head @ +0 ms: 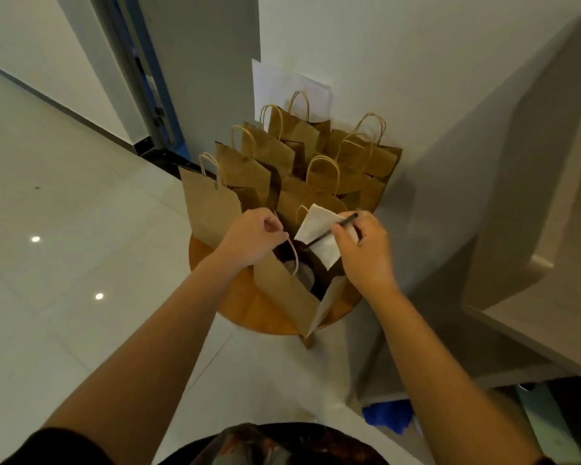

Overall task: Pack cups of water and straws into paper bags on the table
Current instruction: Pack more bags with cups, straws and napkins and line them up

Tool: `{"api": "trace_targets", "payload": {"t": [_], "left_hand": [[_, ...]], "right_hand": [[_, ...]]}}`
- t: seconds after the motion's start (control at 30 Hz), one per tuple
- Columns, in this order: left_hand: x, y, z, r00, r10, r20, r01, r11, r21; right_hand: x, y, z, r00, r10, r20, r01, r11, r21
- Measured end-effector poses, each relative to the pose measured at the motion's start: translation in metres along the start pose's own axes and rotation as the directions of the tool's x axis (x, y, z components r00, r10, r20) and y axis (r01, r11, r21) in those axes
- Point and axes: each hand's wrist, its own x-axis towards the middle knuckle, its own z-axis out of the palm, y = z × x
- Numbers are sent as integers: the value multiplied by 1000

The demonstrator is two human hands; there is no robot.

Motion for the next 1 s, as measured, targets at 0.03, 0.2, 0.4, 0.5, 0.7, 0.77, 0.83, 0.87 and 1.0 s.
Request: {"api": "trace_targets", "payload": {"t": [0.03,0.2,0.4,0.5,0.7,0.77,0.83,0.87,1.0], "left_hand": [[9,-3,0,1000,2,-25,-2,1000,15],[54,-19,-3,998,1,61,-2,1000,21],[98,-37,-1,969,78,234,-103,990,97],[119,-44,-5,948,138,288,-172,980,99],[146,-52,-7,891,192,411,-235,970,55],[151,-54,-8,877,206,435,-248,968,41],[155,-53,-7,860,225,458,-268,963,29],[156,-53,-6,853,235,466,-279,960,26],[159,-53,-3,833,259,489,-299,954,4]], "right_hand": [[3,3,6,1000,8,15,-8,1000,-10],[19,19,43,982,92,165,-66,985,-158],[37,23,95,957,254,140,-215,946,-244],[48,30,117,911,402,92,-380,904,-196],[68,40,154,734,679,-10,-678,732,-70],[73,42,163,701,712,-35,-712,697,-92],[76,47,168,676,736,-34,-732,667,-139],[75,49,170,672,740,-25,-732,659,-172],[71,48,165,739,671,62,-633,723,-276]]}}
